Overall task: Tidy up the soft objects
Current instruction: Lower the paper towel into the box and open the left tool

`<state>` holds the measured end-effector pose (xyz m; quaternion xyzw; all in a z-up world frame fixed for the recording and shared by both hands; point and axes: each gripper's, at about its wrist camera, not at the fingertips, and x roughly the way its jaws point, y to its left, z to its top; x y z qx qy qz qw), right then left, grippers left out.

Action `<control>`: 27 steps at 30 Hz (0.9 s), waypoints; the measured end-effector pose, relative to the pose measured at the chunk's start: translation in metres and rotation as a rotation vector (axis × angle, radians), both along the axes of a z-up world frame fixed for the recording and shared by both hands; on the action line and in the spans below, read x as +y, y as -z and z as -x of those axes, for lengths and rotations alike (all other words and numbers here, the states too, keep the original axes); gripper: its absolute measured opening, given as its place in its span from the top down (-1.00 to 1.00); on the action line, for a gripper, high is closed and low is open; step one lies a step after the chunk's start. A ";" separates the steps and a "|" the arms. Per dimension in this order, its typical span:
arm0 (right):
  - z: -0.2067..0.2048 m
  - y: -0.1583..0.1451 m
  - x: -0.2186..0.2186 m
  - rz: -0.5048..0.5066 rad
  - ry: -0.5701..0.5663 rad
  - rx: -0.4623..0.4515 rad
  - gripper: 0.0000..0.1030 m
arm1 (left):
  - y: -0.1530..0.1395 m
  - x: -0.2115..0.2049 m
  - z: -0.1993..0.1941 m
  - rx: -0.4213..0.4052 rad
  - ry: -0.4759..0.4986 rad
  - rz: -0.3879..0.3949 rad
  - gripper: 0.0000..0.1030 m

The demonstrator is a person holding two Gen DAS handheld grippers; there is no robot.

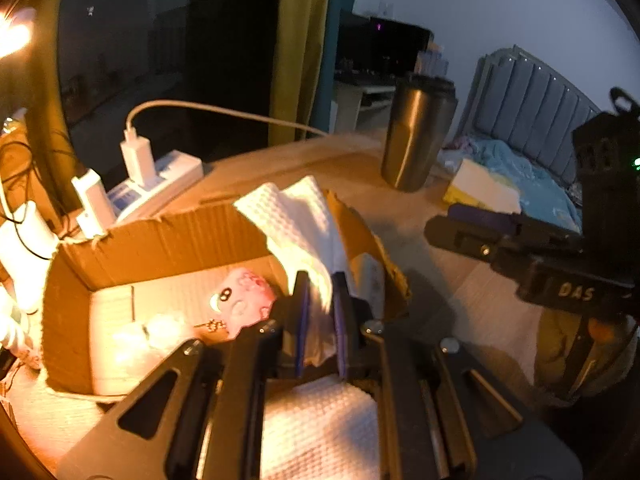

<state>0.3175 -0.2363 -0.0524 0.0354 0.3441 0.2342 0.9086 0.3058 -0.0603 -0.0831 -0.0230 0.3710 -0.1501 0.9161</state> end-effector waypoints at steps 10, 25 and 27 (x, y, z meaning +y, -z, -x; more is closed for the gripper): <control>-0.003 0.005 -0.008 -0.018 0.015 0.001 -0.27 | 0.022 -0.011 -0.024 0.081 0.010 0.002 0.76; 0.001 -0.003 -0.015 -0.015 0.050 -0.009 -0.27 | 0.019 -0.015 -0.029 0.126 0.018 0.007 -0.31; 0.003 -0.005 -0.014 -0.011 0.051 -0.012 -0.27 | 0.015 -0.011 -0.026 0.121 0.018 0.017 -0.33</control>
